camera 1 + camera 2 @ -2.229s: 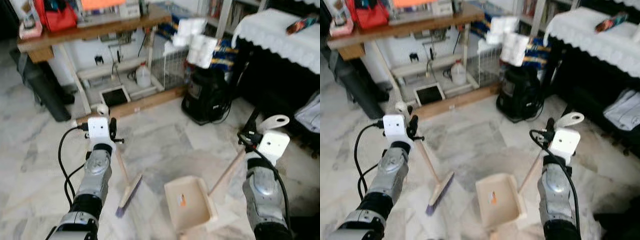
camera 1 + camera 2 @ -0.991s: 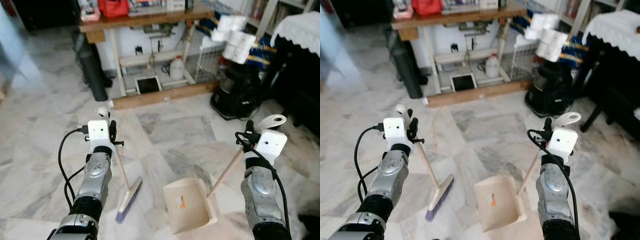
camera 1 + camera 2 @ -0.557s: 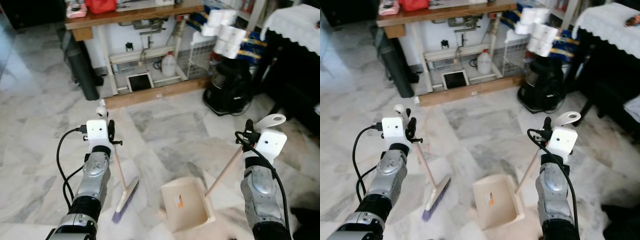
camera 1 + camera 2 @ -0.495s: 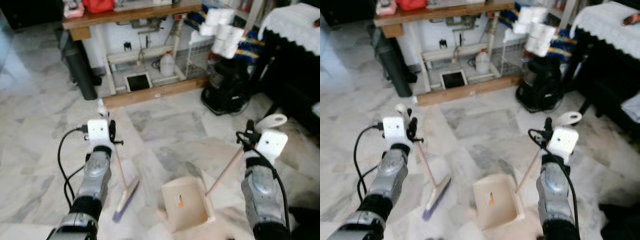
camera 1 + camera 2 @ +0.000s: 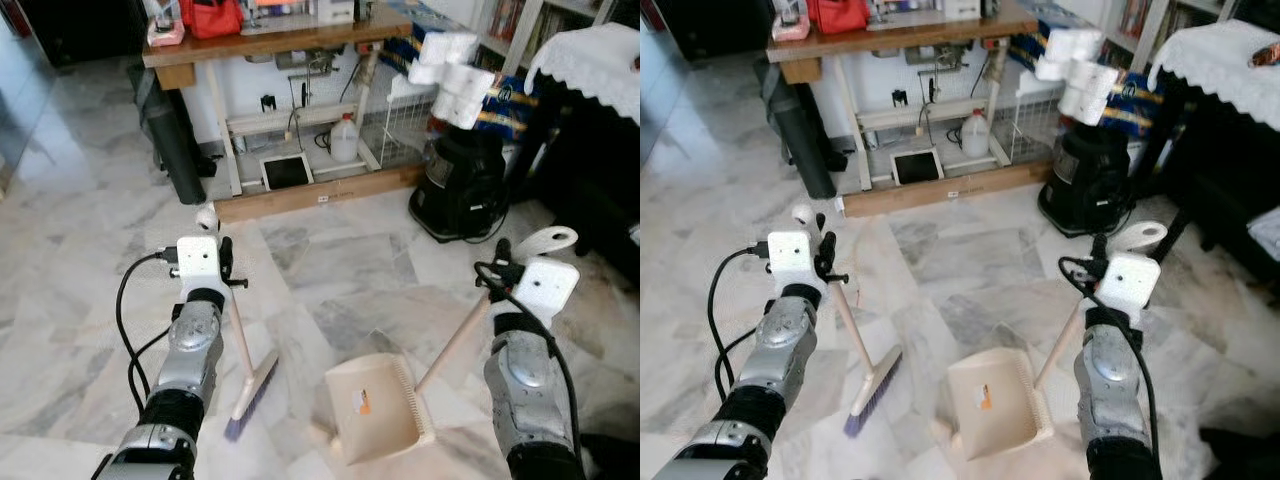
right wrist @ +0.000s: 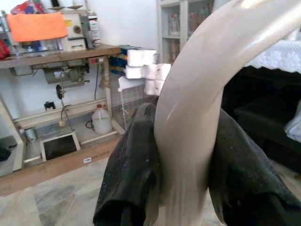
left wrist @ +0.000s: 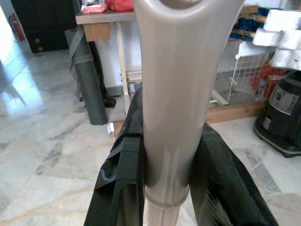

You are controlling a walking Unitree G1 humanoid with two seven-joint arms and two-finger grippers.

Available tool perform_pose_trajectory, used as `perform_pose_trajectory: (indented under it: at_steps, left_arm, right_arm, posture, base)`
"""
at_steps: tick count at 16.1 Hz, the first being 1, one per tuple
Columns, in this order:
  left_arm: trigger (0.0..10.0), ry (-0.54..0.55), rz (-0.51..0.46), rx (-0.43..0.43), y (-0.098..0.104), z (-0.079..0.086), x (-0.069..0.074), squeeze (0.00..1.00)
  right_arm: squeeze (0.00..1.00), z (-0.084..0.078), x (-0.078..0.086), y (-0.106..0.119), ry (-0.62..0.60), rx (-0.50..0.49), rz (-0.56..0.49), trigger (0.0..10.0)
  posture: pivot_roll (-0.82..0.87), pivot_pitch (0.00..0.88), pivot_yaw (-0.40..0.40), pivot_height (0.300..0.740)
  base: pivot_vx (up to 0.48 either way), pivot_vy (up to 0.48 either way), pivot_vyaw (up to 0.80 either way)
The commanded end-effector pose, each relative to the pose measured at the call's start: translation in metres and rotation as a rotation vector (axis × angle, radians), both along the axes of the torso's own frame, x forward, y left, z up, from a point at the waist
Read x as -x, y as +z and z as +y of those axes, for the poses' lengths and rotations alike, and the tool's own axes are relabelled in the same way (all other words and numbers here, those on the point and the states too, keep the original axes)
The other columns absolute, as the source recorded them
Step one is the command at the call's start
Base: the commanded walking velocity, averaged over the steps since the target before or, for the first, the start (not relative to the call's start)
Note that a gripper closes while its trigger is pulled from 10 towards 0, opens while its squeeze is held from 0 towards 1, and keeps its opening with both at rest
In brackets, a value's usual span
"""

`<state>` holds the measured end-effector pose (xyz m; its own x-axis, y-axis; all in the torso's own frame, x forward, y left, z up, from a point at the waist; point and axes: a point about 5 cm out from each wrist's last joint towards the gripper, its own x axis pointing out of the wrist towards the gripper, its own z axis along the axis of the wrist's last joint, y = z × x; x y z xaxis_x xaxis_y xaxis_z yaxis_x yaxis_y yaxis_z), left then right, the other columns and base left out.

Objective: Sweep floor

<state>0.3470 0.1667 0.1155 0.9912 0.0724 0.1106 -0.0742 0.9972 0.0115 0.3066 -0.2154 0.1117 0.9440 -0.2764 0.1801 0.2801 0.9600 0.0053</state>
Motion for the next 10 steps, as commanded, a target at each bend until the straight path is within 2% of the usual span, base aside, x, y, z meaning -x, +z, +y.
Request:
perform_pose_trajectory:
  at_steps: [1,8,10]
  left_arm:
    - [10.0,0.007,-0.031,0.001,0.0073,0.0003,-0.0017,0.0]
    - [10.0,0.009,-0.03,-0.012,0.0073,0.0004,-0.0016,0.0]
    - [10.0,0.012,-0.029,-0.01,0.007,-0.0001,-0.0015,0.0]
  right_arm:
    - [0.0,-0.0001,-0.003,0.0127,0.002,0.01,-0.053,10.0]
    - [0.0,-0.0014,-0.0034,0.0138,0.0,0.013,-0.055,10.0]
    - [0.0,-0.0016,-0.0034,0.0139,0.0,0.013,-0.056,10.0]
  posture:
    - [-0.06,0.061,0.019,0.74]
    - [-0.06,0.064,0.018,0.74]
    - [-0.07,0.063,0.017,0.74]
  base:
    - [0.0,0.0,0.0]
    - [0.0,0.0,0.0]
    - [0.0,-0.476,0.0]
